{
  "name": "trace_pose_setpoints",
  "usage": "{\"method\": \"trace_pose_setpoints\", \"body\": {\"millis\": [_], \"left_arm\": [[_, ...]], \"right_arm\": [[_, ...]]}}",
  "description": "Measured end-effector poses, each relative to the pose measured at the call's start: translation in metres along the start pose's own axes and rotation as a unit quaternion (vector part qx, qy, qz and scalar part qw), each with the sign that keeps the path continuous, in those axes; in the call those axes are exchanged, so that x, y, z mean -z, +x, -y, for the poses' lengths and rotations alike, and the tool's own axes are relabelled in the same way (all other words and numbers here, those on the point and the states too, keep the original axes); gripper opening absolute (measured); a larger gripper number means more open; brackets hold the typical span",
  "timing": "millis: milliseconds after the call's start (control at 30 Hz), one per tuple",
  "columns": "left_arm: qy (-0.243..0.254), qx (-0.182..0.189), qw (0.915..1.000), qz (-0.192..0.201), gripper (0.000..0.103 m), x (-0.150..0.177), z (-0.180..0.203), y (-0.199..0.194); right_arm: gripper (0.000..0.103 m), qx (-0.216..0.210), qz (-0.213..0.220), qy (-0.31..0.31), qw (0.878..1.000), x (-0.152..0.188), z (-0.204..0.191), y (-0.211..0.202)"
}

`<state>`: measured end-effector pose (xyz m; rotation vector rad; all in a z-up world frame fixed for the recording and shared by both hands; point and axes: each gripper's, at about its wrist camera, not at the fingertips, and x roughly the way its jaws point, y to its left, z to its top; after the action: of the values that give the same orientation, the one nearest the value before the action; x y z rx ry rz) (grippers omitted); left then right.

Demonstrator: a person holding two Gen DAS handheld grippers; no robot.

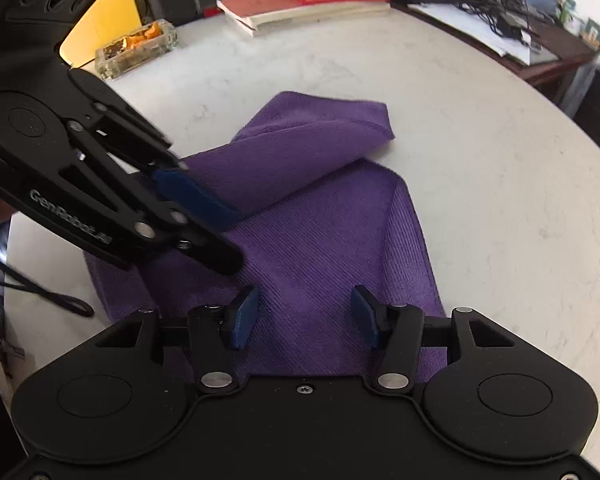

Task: Fold towel

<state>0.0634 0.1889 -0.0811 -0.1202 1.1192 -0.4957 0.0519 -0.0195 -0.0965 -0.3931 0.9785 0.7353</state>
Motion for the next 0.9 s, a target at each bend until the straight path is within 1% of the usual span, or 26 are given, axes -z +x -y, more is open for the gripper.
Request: {"method": "trace_pose_setpoints", "body": {"millis": [133, 200, 233, 333, 367, 433, 533, 600, 767, 900], "left_arm": [[-0.032, 0.001, 0.9994, 0.011, 0.030, 0.017, -0.016, -0.028], [-0.039, -0.003, 0.9987, 0.032, 0.031, 0.021, -0.025, -0.047], [-0.046, -0.008, 0.9979, 0.046, 0.035, 0.022, -0.031, -0.056], [-0.058, -0.035, 0.9950, 0.074, 0.037, 0.018, -0.049, -0.066], [-0.049, -0.046, 0.9951, 0.073, 0.037, 0.015, -0.053, -0.064], [-0.010, -0.057, 0.9961, 0.066, 0.037, 0.008, -0.054, -0.052], [0.049, -0.054, 0.9959, 0.053, 0.037, -0.001, -0.050, -0.036], [0.078, -0.053, 0.9946, 0.045, 0.037, -0.007, -0.050, -0.028], [0.123, -0.049, 0.9910, 0.021, 0.037, -0.010, -0.047, -0.011], [0.148, -0.048, 0.9876, 0.015, 0.037, -0.012, -0.042, -0.005]], "right_arm": [[0.050, 0.009, 0.000, 0.007, 1.000, 0.001, 0.005, 0.001], [0.050, 0.009, 0.002, 0.010, 1.000, 0.000, 0.007, 0.003], [0.050, 0.010, 0.003, 0.011, 1.000, 0.000, 0.006, 0.003], [0.051, 0.012, 0.002, 0.012, 1.000, -0.001, 0.006, 0.004], [0.051, 0.013, 0.000, 0.013, 1.000, -0.002, 0.006, 0.004], [0.051, 0.013, -0.002, 0.013, 1.000, -0.003, 0.006, 0.004], [0.051, 0.012, -0.004, 0.013, 1.000, -0.005, 0.006, 0.005], [0.051, 0.012, -0.005, 0.013, 1.000, -0.006, 0.006, 0.005], [0.051, 0.013, -0.004, 0.014, 1.000, -0.006, 0.006, 0.005], [0.052, 0.013, -0.003, 0.014, 1.000, -0.005, 0.006, 0.005]]}}
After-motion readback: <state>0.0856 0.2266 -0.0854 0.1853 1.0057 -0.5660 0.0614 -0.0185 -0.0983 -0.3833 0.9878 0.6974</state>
